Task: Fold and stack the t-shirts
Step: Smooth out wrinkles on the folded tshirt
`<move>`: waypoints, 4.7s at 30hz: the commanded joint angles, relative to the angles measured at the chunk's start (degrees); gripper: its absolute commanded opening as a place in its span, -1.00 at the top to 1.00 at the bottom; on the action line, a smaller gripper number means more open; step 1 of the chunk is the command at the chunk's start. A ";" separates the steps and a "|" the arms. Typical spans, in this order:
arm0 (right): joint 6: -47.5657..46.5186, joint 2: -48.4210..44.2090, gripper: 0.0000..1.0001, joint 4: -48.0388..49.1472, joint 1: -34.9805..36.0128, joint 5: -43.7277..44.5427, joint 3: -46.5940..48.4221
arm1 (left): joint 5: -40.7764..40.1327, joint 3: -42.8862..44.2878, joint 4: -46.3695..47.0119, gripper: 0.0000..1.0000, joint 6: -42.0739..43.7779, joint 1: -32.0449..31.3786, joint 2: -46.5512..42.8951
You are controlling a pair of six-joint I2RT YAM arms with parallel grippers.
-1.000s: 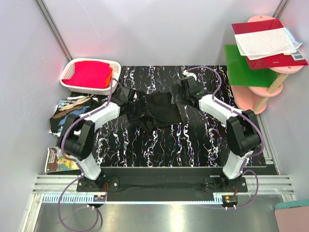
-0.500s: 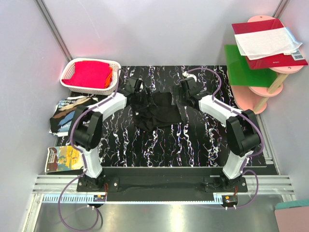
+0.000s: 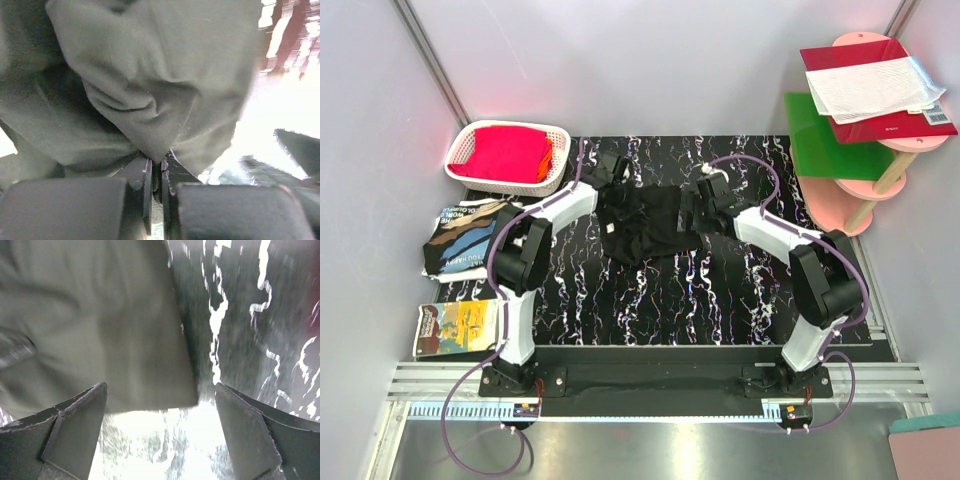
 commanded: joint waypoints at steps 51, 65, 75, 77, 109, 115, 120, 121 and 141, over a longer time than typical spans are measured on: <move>5.07 -5.74 -0.89 4.90 -0.18 -7.74 -7.45 | -1.12 14.23 -4.67 1.00 3.16 0.53 5.54; 6.74 -4.68 -0.89 6.75 -0.18 -9.05 -8.51 | 3.11 13.97 -6.42 1.00 4.04 1.58 -7.03; 7.10 -5.12 -0.89 7.01 -0.18 -9.75 -8.95 | -4.10 10.99 -16.00 1.00 8.52 5.36 -10.11; 7.18 -5.21 -0.89 7.18 -0.18 -9.76 -9.03 | -4.54 9.14 -17.14 1.00 9.49 6.16 -10.46; 7.71 -4.07 -0.87 8.06 -0.18 -11.16 -9.83 | -2.43 2.72 -13.02 1.00 9.40 6.60 -9.74; 7.98 -4.07 -0.86 8.42 -0.18 -12.22 -9.91 | -6.38 2.98 -14.15 1.00 10.55 6.60 -18.00; 7.36 -6.70 -0.86 10.17 0.17 -15.64 -10.44 | -7.88 -0.78 -17.59 0.46 11.51 6.86 -20.04; 7.19 -7.40 -0.86 10.17 0.52 -16.17 -10.27 | -8.06 -1.58 -17.50 0.26 11.25 6.86 -19.87; 7.09 -9.52 -0.01 8.24 2.02 -17.49 -11.32 | -22.56 -4.92 -19.18 1.00 11.25 8.79 -12.39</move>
